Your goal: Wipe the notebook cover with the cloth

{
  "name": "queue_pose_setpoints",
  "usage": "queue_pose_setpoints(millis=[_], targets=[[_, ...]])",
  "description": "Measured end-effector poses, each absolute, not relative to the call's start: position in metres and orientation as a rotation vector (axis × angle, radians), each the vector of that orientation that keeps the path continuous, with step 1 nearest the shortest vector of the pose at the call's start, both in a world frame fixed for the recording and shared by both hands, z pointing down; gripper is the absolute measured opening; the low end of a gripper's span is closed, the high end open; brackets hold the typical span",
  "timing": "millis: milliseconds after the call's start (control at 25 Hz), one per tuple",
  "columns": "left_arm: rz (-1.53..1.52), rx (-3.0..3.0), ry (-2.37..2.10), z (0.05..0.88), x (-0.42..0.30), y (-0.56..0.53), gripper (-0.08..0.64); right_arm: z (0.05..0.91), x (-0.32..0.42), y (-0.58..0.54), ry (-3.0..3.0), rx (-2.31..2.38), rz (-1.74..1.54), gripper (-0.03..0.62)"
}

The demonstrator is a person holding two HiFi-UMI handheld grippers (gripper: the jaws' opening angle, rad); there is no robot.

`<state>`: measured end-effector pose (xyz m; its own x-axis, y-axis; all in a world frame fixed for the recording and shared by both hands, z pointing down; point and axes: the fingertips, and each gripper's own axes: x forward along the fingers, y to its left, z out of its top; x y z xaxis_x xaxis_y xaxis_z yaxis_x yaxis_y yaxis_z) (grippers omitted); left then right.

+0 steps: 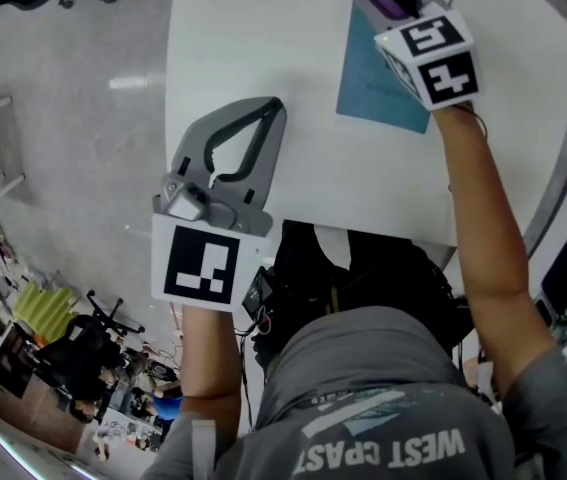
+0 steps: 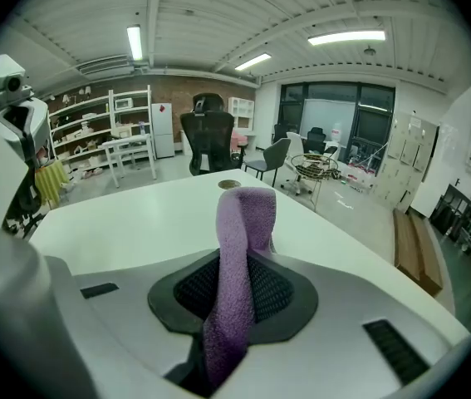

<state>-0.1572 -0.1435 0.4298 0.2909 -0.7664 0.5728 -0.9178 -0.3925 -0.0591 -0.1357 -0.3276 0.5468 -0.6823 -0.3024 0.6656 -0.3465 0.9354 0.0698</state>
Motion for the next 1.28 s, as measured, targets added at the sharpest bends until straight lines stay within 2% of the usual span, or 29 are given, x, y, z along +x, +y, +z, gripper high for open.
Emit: queue_pose_setpoints(millis=[440, 800, 1280], targets=[[0.797, 2.372, -1.532, 0.400, -0.170, -0.148, 0.003, 0.518, -0.083, -0.323, -2.368, 0.609, 0.069, 0.089], [0.827, 2.484, -1.510, 0.365, -0.164, -0.156, 0.003, 0.494, 0.006, -0.325, -2.293, 0.810, 0.104, 0.089], [0.870, 2.600, -1.511, 0.315, -0.156, -0.138, 0.003, 0.512, 0.118, -0.284, -2.125, 1.009, 0.211, 0.098]])
